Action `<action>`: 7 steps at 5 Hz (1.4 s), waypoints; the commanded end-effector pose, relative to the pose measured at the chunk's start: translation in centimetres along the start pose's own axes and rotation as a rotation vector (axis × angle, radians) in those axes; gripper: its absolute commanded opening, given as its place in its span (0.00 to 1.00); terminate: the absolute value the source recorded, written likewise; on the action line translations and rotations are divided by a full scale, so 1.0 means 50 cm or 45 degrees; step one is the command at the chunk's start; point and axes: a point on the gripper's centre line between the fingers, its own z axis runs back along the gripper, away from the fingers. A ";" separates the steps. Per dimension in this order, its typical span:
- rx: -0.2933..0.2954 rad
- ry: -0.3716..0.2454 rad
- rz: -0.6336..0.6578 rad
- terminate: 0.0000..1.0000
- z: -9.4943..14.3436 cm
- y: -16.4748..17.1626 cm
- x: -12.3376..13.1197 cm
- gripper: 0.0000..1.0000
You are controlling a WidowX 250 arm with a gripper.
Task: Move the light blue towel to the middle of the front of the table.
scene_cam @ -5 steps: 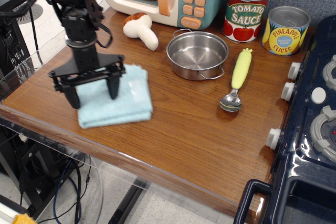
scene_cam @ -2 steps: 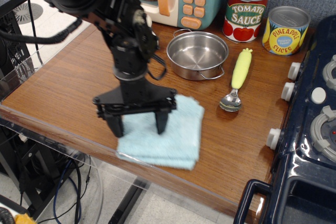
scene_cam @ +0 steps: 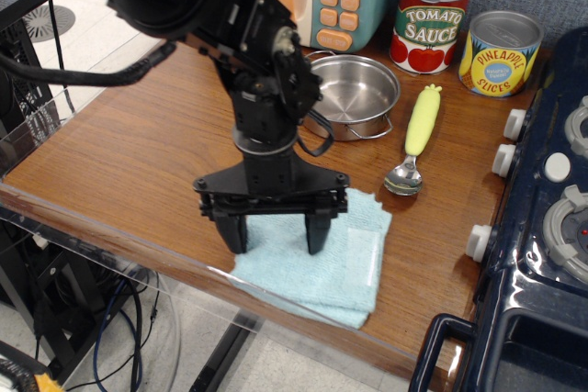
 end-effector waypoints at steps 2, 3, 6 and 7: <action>-0.052 -0.101 0.038 0.00 0.063 0.005 0.033 1.00; -0.090 -0.149 0.055 0.00 0.111 0.011 0.037 1.00; -0.173 -0.186 0.062 0.00 0.187 0.035 0.048 1.00; -0.173 -0.186 0.062 0.00 0.187 0.035 0.048 1.00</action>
